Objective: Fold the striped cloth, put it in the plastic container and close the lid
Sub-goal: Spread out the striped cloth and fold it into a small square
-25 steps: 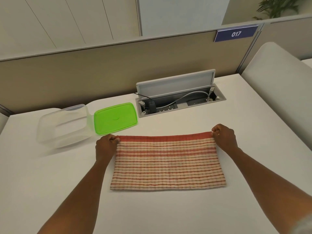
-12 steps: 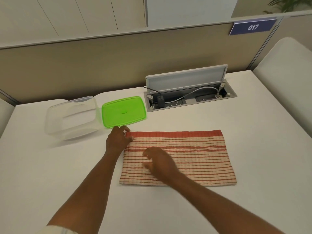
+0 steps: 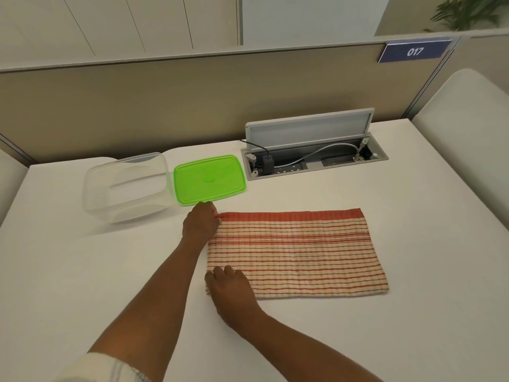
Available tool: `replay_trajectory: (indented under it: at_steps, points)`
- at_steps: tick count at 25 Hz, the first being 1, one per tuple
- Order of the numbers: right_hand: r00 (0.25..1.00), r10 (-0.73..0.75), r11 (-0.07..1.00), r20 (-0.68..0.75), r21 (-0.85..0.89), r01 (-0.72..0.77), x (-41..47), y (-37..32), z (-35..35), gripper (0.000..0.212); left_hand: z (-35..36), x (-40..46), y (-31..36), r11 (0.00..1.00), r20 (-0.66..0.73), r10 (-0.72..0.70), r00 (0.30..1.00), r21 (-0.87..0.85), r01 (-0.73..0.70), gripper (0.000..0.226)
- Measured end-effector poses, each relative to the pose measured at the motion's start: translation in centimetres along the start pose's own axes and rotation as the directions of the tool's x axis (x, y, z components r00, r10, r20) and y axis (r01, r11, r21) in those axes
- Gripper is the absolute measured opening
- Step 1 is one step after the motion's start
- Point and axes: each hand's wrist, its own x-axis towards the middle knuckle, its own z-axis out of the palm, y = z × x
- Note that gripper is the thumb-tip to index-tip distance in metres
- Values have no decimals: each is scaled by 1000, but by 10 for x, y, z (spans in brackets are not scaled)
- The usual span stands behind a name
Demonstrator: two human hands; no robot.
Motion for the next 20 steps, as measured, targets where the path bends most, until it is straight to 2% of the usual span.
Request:
replay_trajectory:
  at_steps: [5,11,16,20]
  points:
    - [996,-17,1000,-88,12,18,-5,-11,1,32,-8,-6,-9,999,-7,-35,999,8,35,14]
    - [992,40,985,-122,171,-19,-15,-33,-21,37,-31,-23,-23,972,-61,-135,989,-199,121,10]
    - [971,31,968,-237,248,29,-28,-33,-46,27,-53,-36,-3,955,-152,-154,976,-276,107,24]
    - [932,198,894,-303,446,-45,-46,-15,-66,21,-57,-44,39,944,-209,-143,967,-322,70,26]
